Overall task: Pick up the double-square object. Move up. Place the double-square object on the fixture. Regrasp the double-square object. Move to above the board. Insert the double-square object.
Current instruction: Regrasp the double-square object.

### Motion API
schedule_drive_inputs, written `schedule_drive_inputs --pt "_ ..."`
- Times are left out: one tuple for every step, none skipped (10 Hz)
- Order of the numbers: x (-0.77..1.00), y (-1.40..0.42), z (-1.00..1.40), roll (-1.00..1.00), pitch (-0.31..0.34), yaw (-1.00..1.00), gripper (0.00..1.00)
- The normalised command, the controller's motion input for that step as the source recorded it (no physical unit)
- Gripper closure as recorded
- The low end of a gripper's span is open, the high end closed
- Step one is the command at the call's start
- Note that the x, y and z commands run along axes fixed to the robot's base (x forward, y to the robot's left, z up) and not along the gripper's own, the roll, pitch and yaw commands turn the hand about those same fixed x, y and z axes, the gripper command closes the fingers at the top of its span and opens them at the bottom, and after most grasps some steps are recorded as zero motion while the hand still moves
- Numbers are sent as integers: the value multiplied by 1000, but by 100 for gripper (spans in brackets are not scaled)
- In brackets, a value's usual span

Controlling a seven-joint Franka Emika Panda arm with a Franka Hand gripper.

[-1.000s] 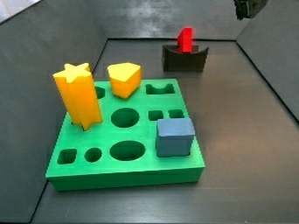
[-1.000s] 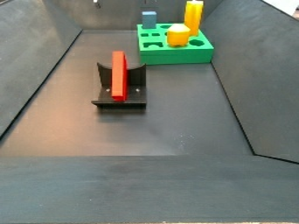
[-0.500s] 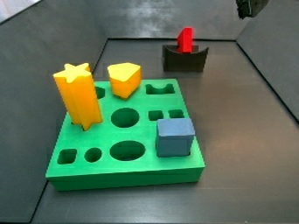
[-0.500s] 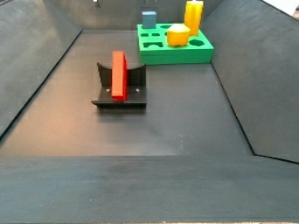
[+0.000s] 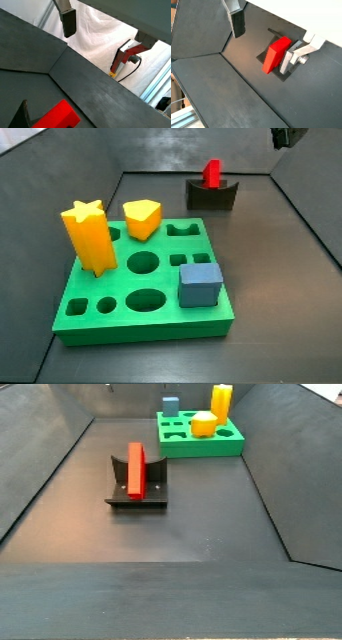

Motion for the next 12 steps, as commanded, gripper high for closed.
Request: schedule_drive_inputs --pt "204 -45 -40 136 47 98 0" --pt "198 -45 -39 133 52 99 0" --pt "187 -45 -35 133 56 99 0" --pt "180 -45 -33 133 58 99 0" --pt "66 69 -1000 118 20 213 0" --pt "66 70 -1000 121 17 216 0" --pt "73 59 -1000 117 -9 190 0" --pt "76 54 -1000 117 -24 173 0" --pt "91 46 -1000 106 -50 130 0" --pt "102 42 -1000 98 -60 107 0" --pt "107 36 -1000 91 -65 84 0" --pt "112 32 -1000 87 -66 69 0"
